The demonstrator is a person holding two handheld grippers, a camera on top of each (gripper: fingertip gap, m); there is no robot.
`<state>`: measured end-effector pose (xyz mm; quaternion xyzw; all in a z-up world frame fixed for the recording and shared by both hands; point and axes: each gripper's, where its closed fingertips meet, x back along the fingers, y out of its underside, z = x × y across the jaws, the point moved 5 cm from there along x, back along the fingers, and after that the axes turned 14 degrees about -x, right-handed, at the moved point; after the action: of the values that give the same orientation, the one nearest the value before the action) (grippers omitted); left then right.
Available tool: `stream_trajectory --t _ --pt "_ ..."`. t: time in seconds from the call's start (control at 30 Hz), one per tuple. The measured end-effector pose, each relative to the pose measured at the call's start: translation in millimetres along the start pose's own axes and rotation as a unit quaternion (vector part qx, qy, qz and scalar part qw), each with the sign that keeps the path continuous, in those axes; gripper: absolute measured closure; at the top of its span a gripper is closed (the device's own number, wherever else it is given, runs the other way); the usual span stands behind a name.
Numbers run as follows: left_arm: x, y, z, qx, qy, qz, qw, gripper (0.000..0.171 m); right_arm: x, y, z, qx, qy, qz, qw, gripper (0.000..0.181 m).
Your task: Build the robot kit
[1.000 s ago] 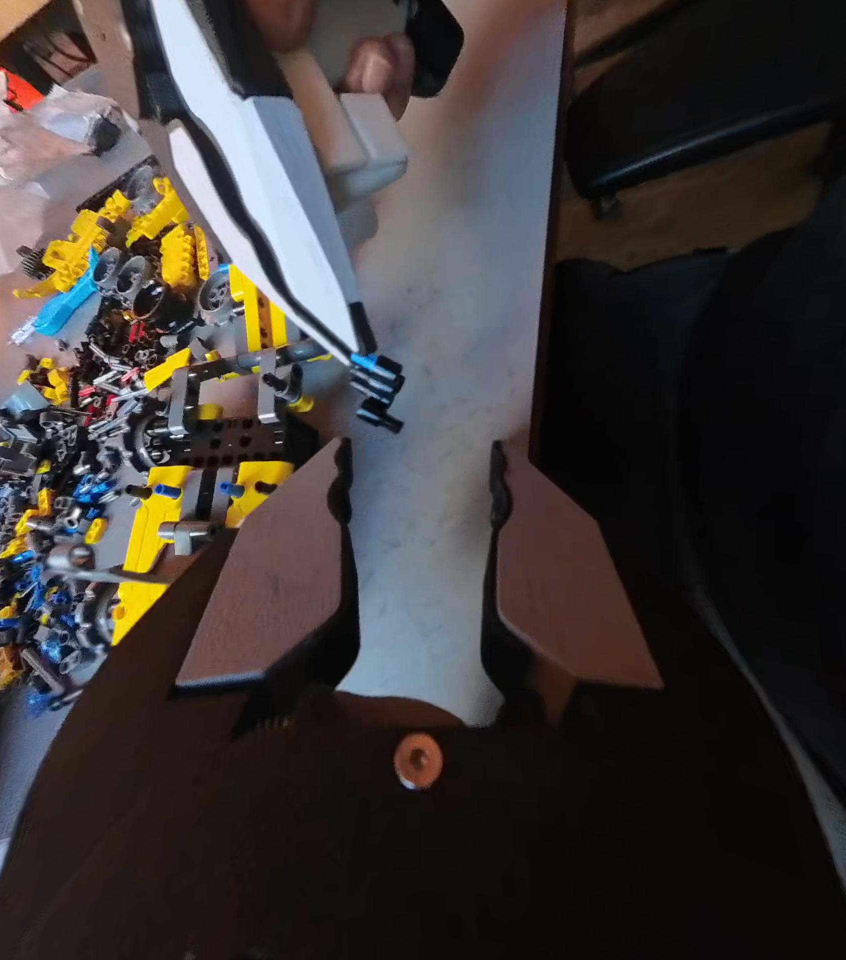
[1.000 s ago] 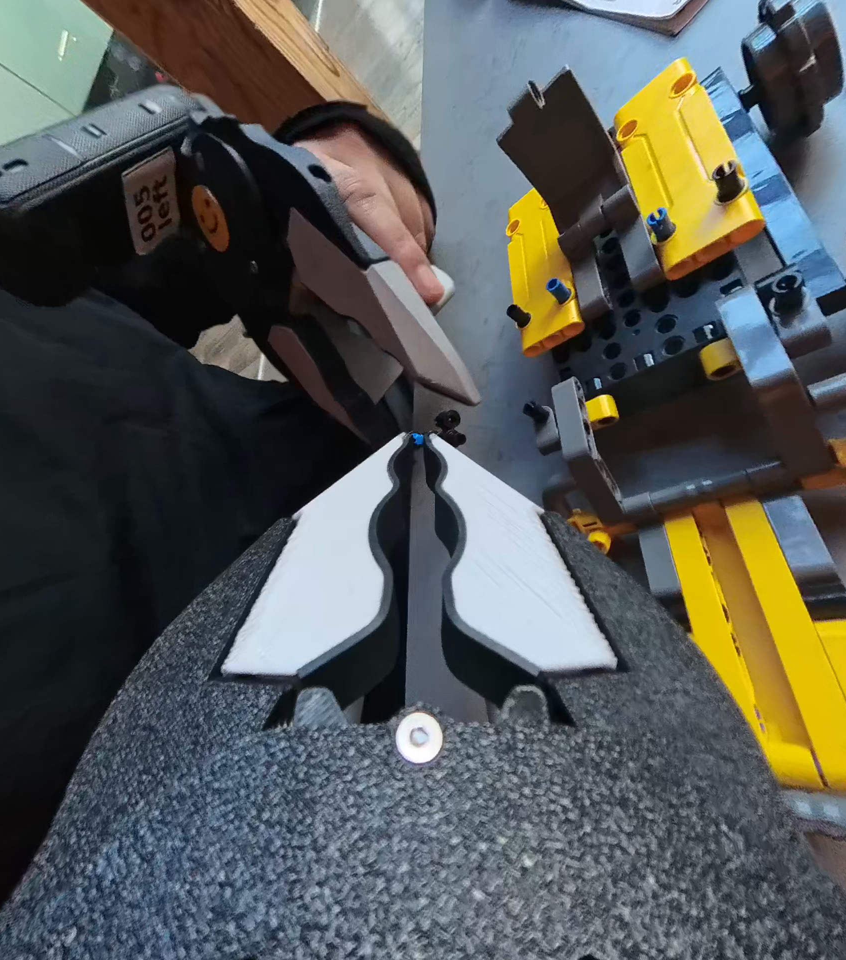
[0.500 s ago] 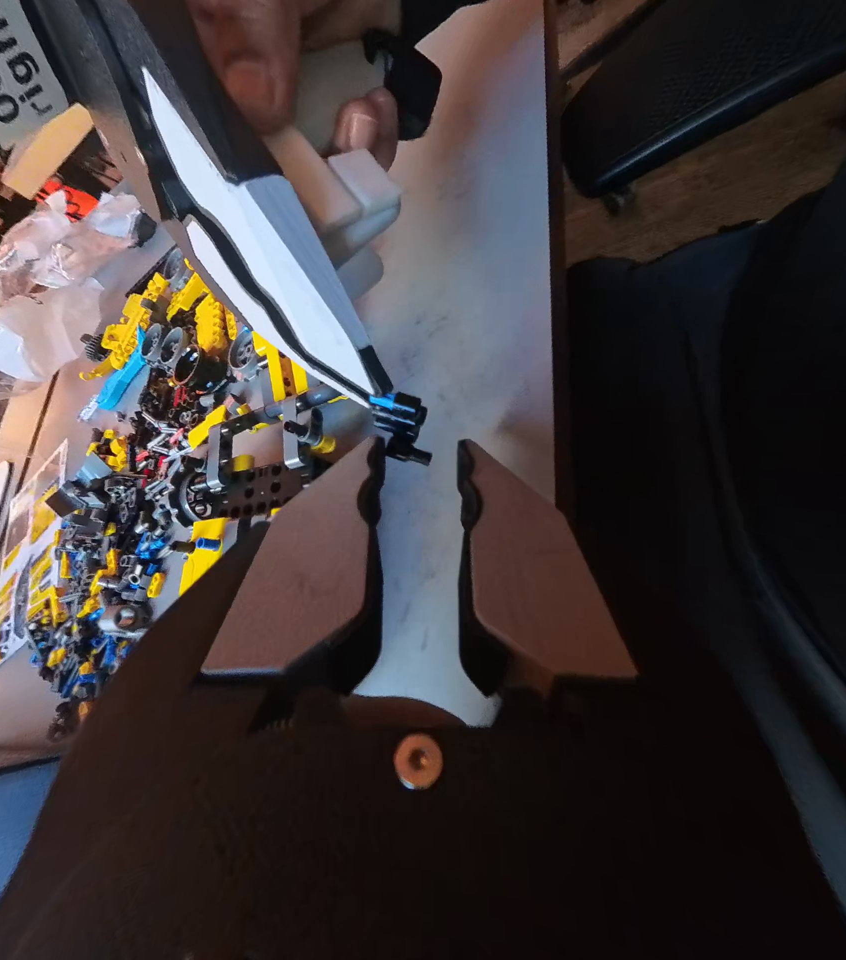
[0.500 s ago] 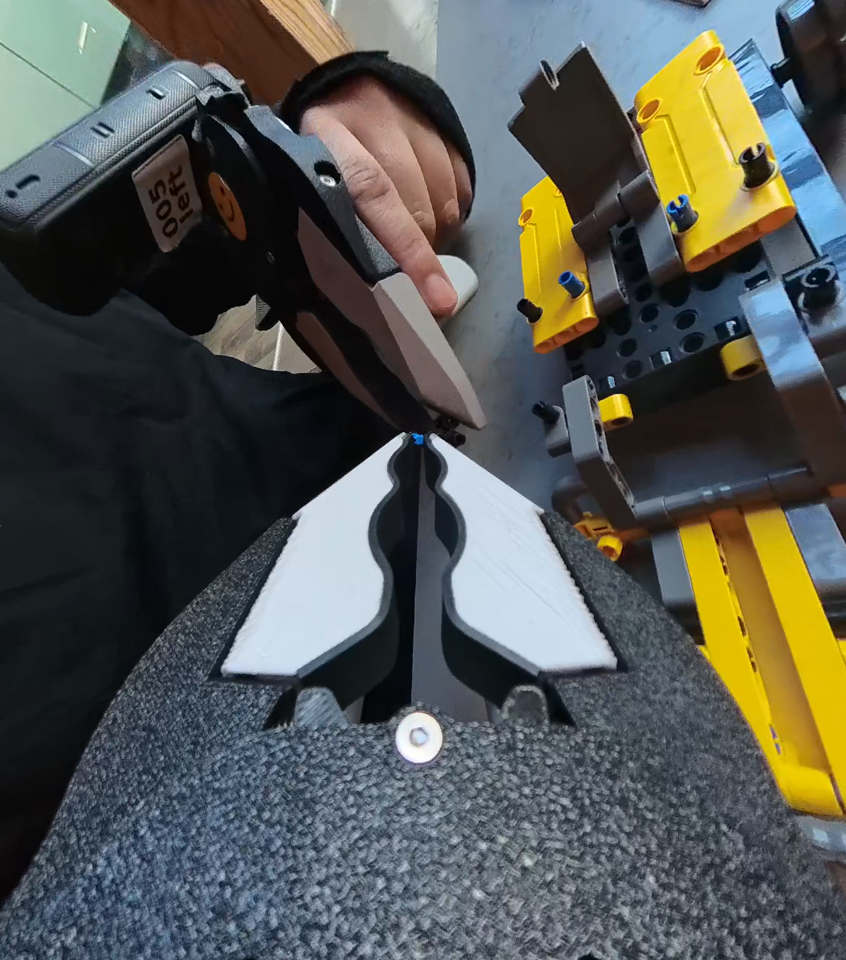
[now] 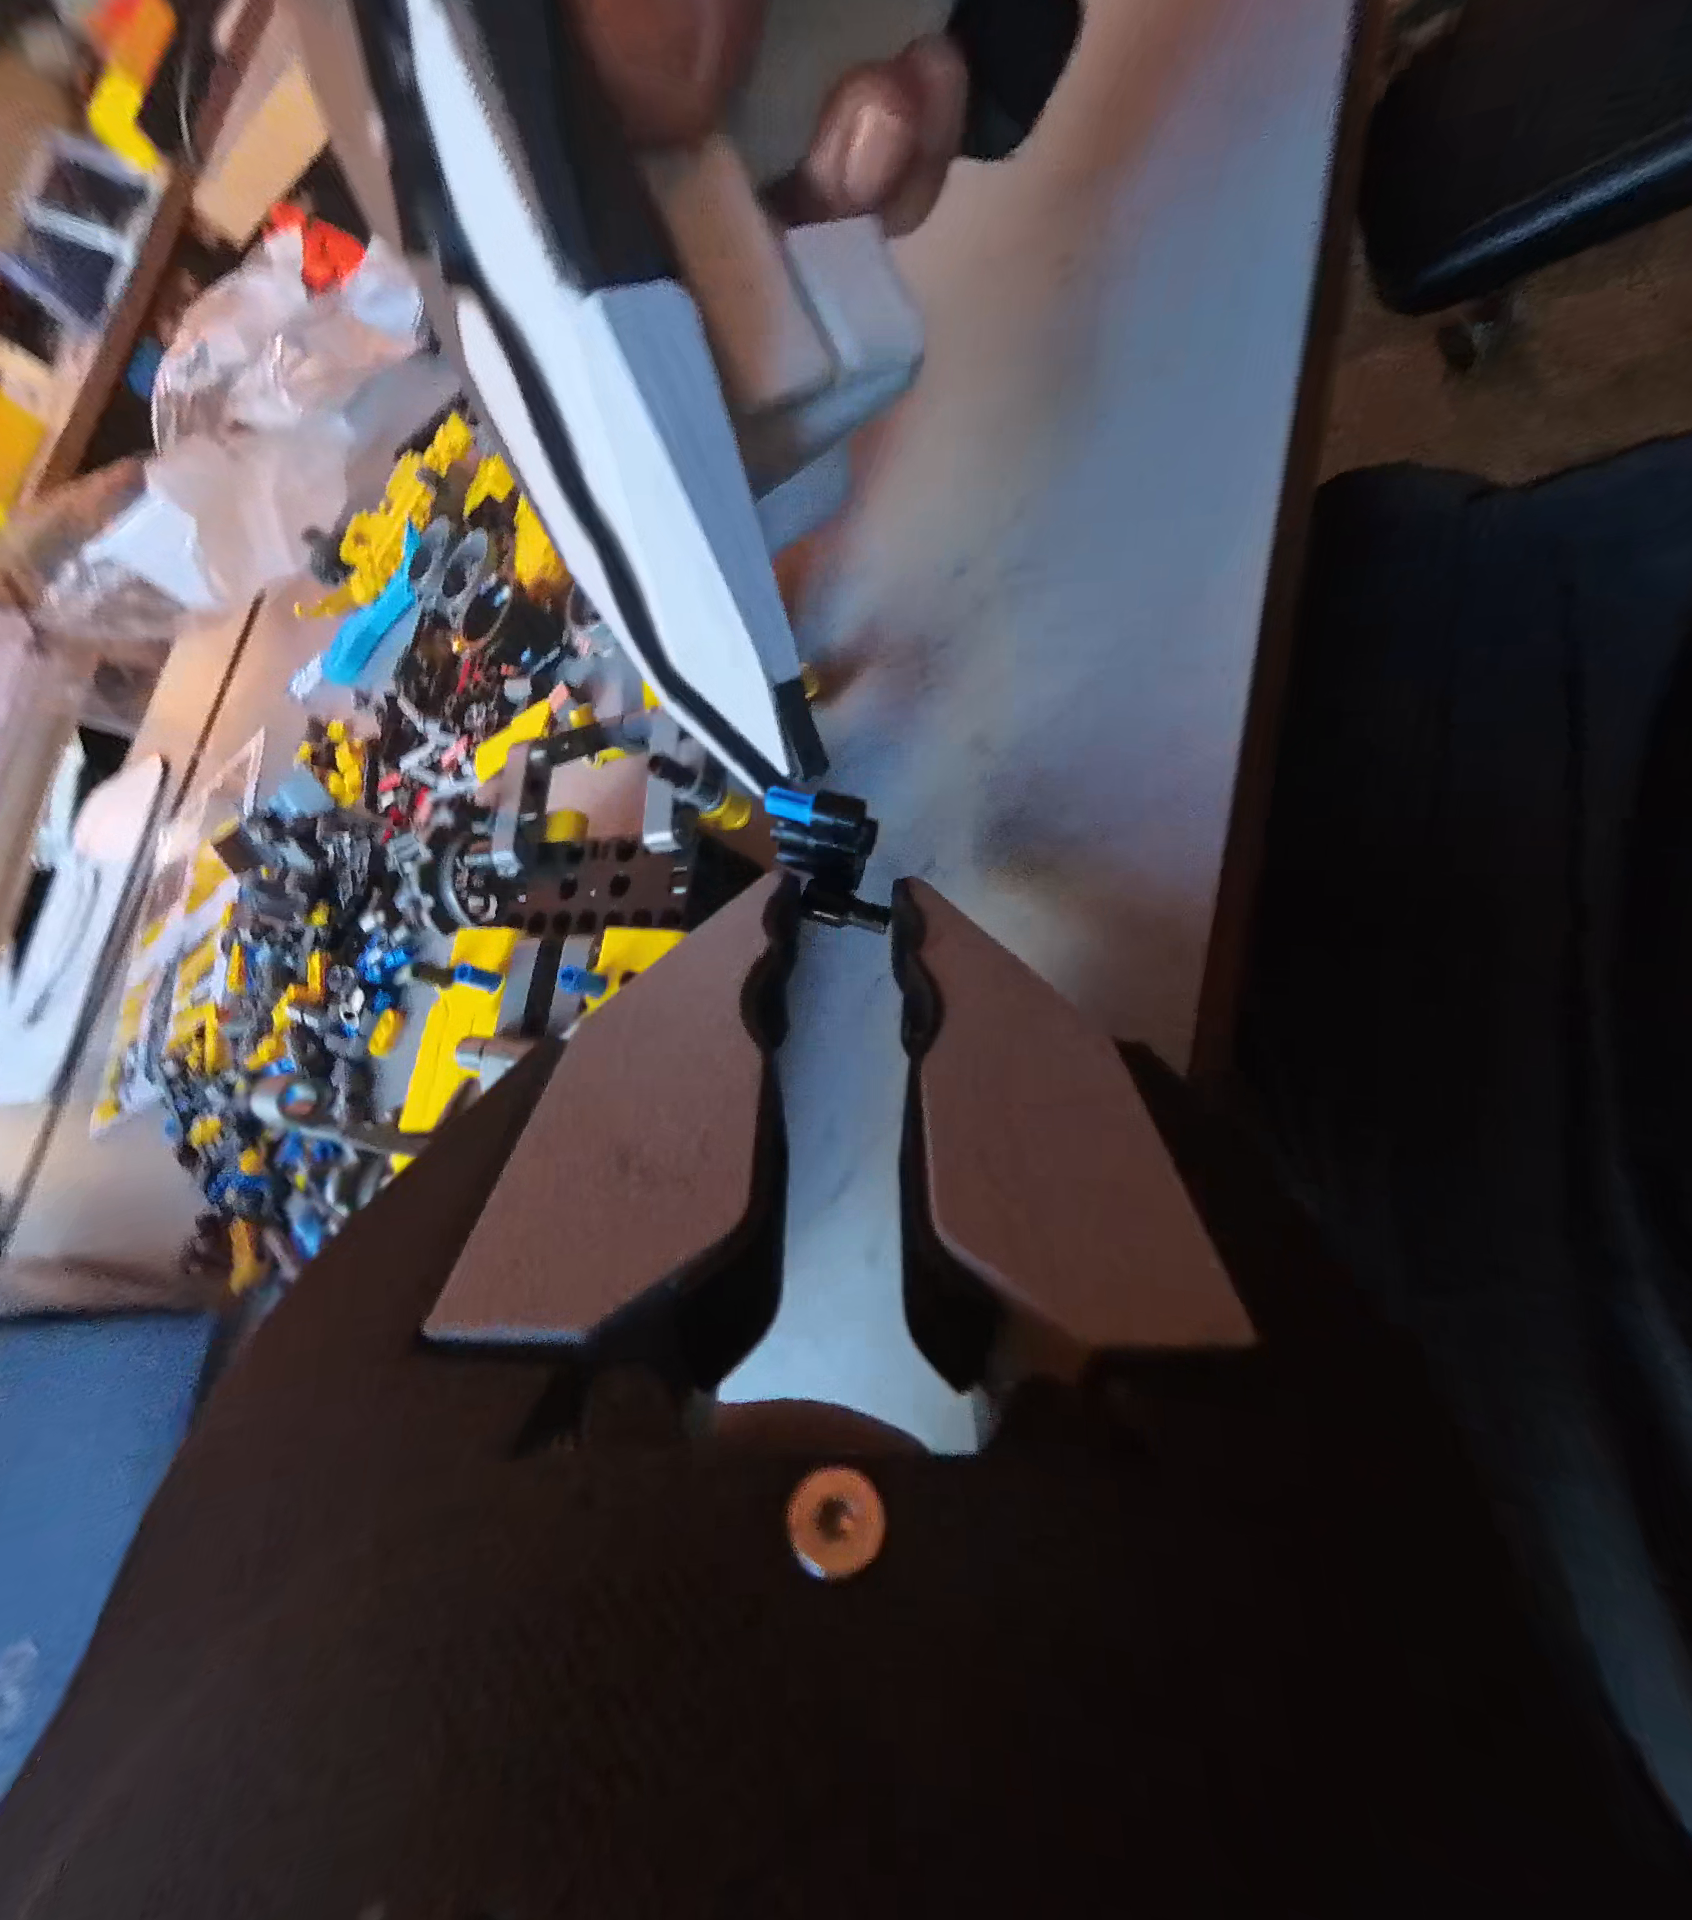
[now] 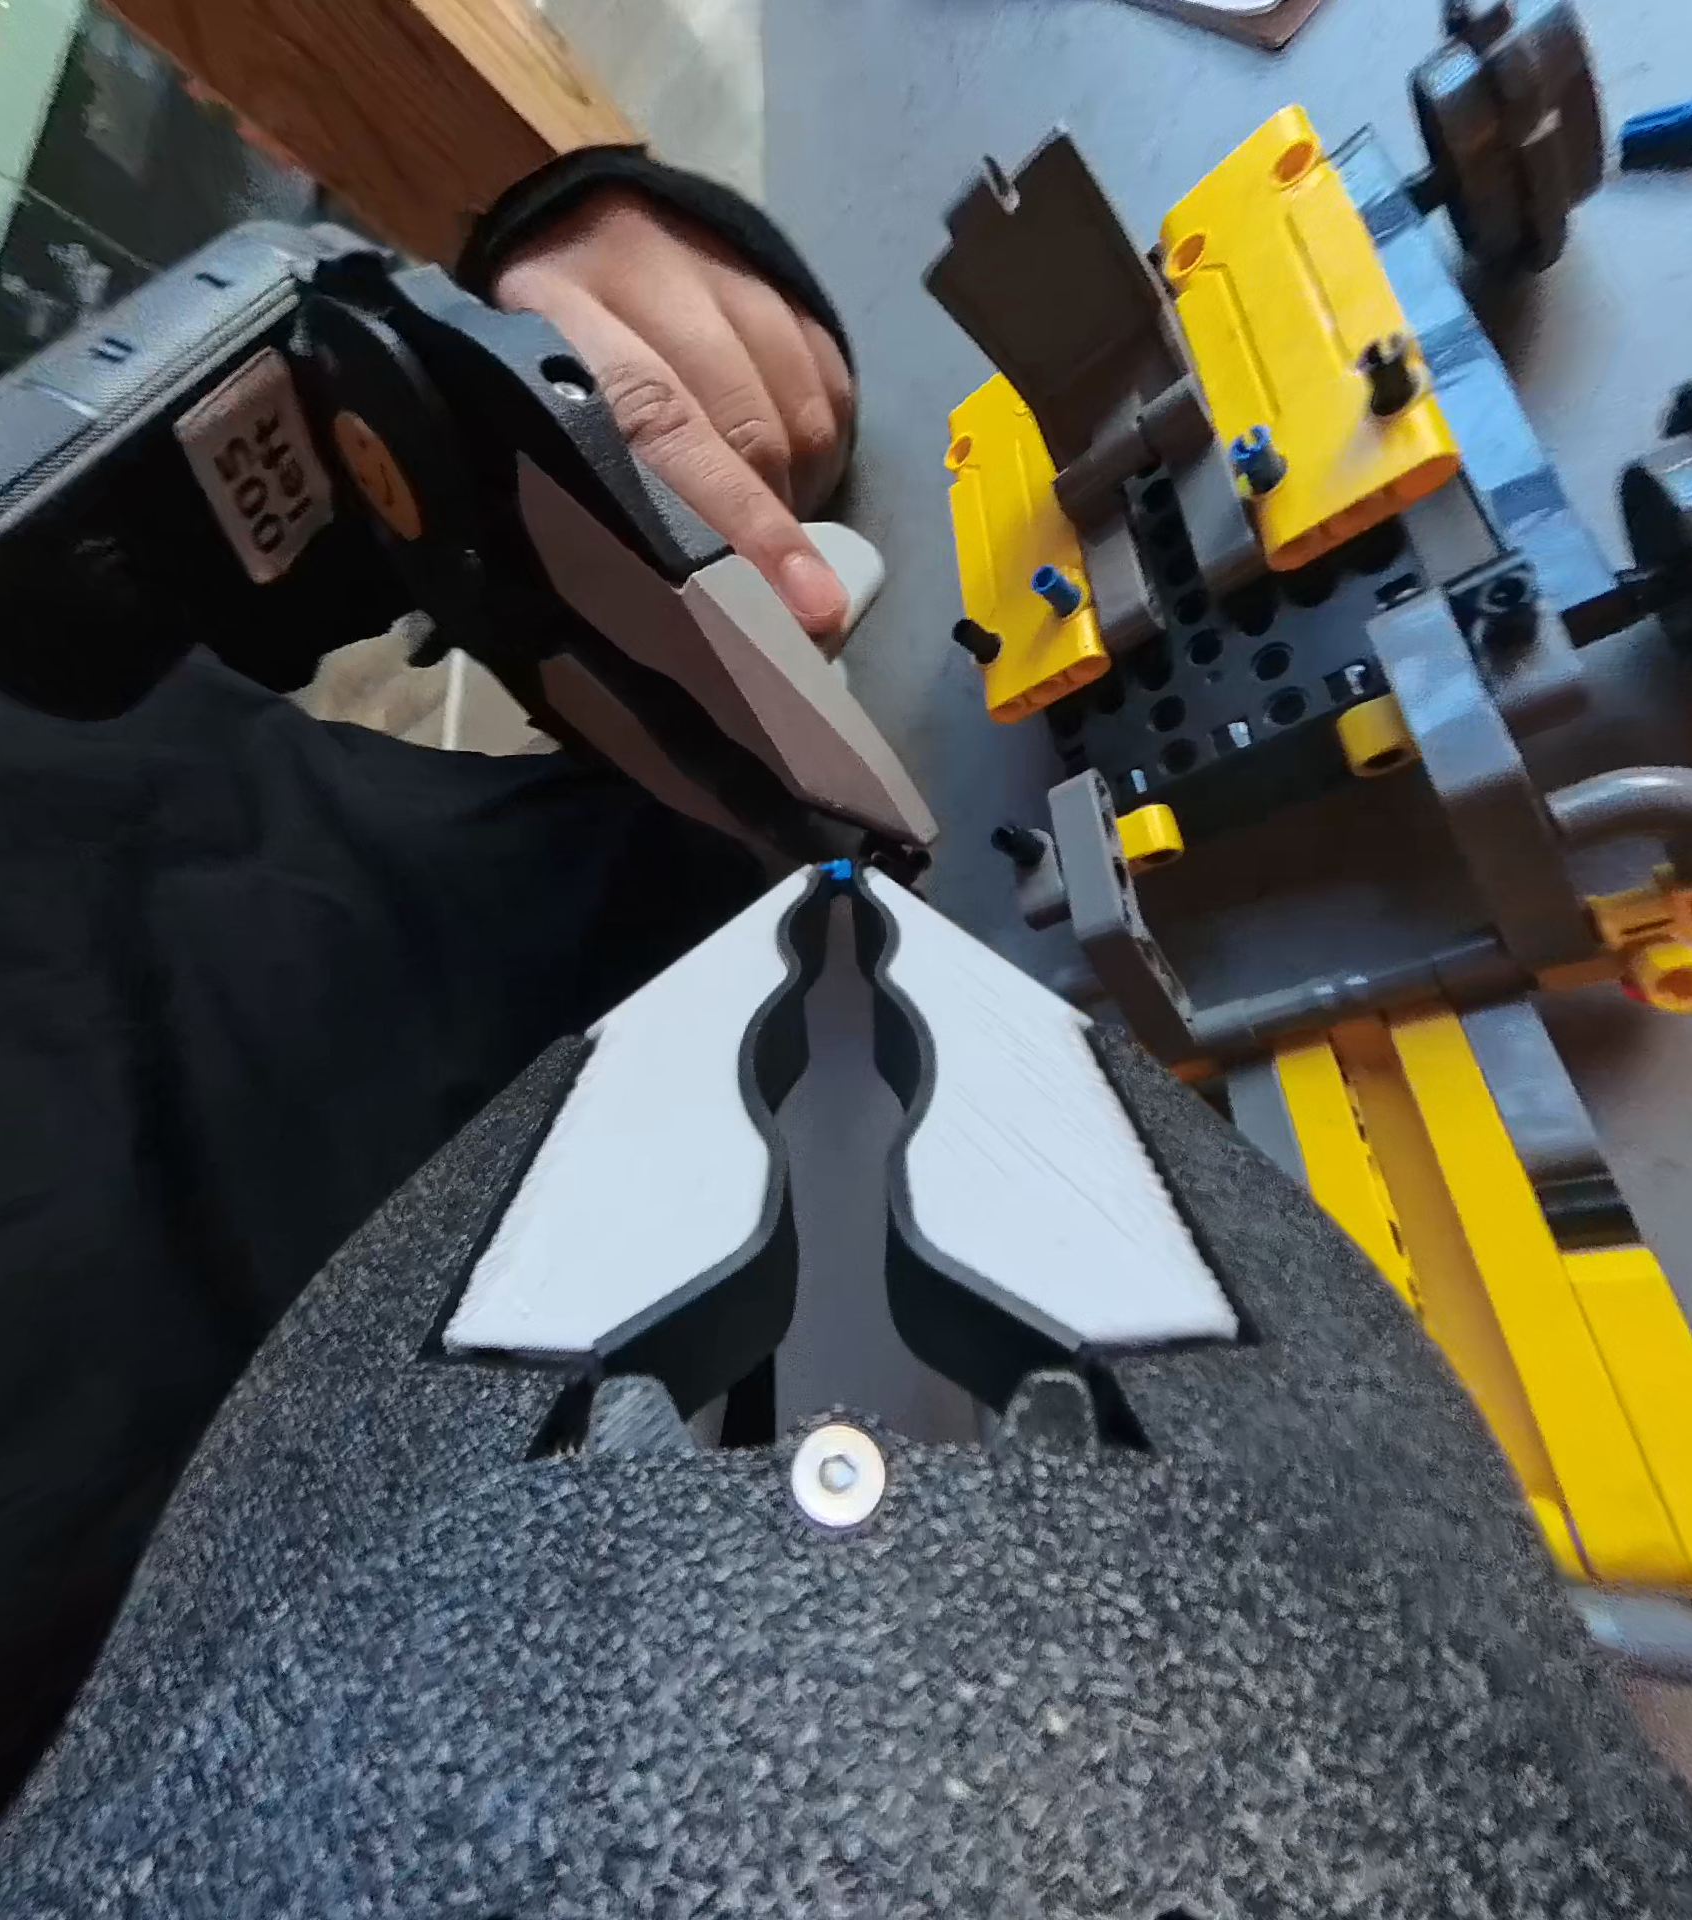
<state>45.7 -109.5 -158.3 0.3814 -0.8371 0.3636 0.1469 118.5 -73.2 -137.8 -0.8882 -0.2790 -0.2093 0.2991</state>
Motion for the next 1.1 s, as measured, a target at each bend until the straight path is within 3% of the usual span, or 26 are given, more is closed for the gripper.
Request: stream_trajectory --t 0.13,0.23,0.4,0.77,0.93,1.1 --pt "1.4 -0.4 -4.1 0.126 0.017 -0.027 0.992 0.157 6.5 -2.8 -4.8 0.047 0.065 0.051 0.995 0.156" --pt "-1.4 -1.8 1.1 0.216 0.054 -0.019 0.975 0.157 10.2 0.0 -11.1 0.103 0.127 0.085 0.983 0.155" --pt "-6.0 2.2 0.3 0.253 0.061 -0.03 0.965 0.157 19.7 -1.8 -11.9 0.193 0.236 0.115 0.945 0.135" --pt "-4.0 0.3 -10.8 0.305 0.047 0.007 0.951 0.158 12.8 -16.9 -5.6 0.214 0.156 0.085 0.961 0.129" --pt "-1.0 -3.9 -9.0 0.295 0.059 0.031 0.953 0.157 16.3 -4.7 -19.5 0.271 0.142 0.095 0.947 0.154" --pt "3.3 -7.9 -9.2 0.288 0.055 0.054 0.955 0.158 3.6 6.6 -12.2 0.251 0.16 0.074 0.952 0.156"
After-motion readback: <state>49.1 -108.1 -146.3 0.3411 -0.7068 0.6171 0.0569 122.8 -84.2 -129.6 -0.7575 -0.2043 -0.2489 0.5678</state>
